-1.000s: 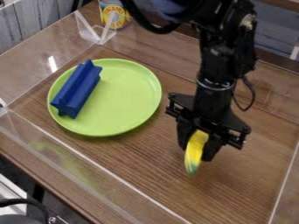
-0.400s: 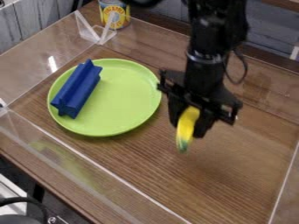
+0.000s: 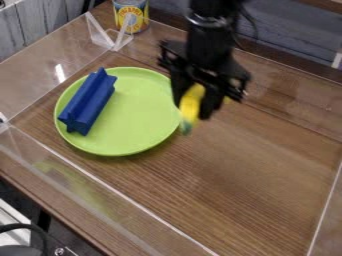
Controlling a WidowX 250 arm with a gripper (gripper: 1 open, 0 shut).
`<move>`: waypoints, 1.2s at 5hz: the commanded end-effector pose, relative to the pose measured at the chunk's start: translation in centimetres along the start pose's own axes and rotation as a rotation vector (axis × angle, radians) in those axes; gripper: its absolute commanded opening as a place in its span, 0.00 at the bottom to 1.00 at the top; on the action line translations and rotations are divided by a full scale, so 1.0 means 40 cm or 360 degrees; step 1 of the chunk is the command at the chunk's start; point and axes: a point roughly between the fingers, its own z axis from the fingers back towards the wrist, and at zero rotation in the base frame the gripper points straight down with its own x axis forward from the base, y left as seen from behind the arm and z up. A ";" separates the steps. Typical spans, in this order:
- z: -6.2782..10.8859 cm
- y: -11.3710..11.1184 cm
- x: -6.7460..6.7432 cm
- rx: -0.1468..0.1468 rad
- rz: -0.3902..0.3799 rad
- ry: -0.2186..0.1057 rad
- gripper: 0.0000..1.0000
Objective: Put the banana in the green plate
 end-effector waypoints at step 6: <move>-0.051 0.151 0.035 0.0060 0.0034 -0.0128 0.00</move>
